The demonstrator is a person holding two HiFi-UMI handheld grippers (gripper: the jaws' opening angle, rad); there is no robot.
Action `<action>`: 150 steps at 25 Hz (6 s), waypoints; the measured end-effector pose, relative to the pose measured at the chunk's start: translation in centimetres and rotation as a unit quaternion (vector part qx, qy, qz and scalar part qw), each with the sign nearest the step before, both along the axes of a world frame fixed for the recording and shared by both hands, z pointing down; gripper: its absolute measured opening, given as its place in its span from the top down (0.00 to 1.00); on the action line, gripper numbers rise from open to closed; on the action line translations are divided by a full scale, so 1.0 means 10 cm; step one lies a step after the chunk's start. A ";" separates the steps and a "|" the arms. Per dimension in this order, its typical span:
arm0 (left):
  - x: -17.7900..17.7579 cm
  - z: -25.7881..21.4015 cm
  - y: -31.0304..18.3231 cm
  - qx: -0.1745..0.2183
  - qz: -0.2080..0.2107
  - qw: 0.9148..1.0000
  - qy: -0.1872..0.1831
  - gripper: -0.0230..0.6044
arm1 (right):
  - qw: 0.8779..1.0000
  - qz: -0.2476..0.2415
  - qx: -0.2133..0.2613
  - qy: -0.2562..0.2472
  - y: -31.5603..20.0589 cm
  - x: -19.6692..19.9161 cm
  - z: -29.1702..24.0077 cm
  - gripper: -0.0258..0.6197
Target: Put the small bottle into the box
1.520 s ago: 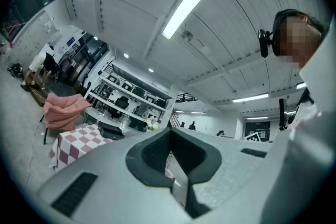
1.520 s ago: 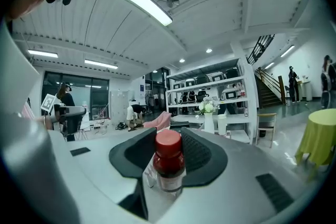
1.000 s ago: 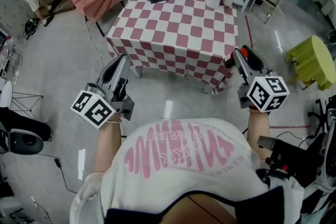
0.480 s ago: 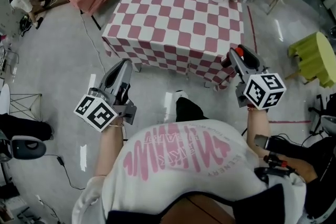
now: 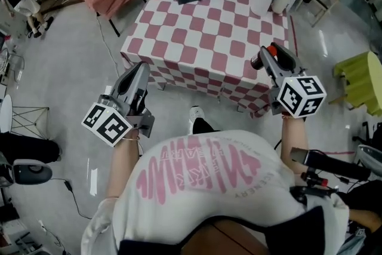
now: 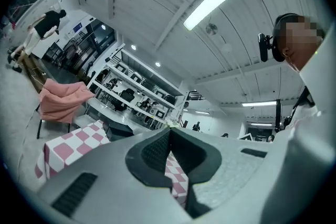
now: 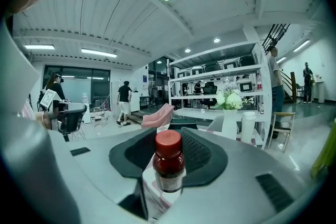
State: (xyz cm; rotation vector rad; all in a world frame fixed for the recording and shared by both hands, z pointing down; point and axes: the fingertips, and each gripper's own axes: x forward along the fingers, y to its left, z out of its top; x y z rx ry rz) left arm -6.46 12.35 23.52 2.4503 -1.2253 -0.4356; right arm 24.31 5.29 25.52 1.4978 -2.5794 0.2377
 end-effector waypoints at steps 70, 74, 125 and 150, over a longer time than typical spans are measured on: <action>-0.91 0.90 -3.28 -0.102 -0.014 0.994 0.040 0.95 | 0.998 0.025 -0.059 -0.020 -5.16 -1.44 1.32 0.73; -0.95 0.93 -3.34 -0.099 -0.001 0.994 0.046 0.95 | 0.998 0.025 -0.060 -0.011 -5.15 -1.51 1.32 0.73; -1.22 0.88 -3.52 -0.092 0.018 0.994 0.047 0.95 | 0.991 0.049 -0.116 0.033 -5.26 -1.70 1.82 0.73; -1.22 0.90 -3.53 -0.094 0.020 0.994 0.050 0.95 | 0.990 0.039 -0.126 0.057 -5.18 -1.79 1.96 0.73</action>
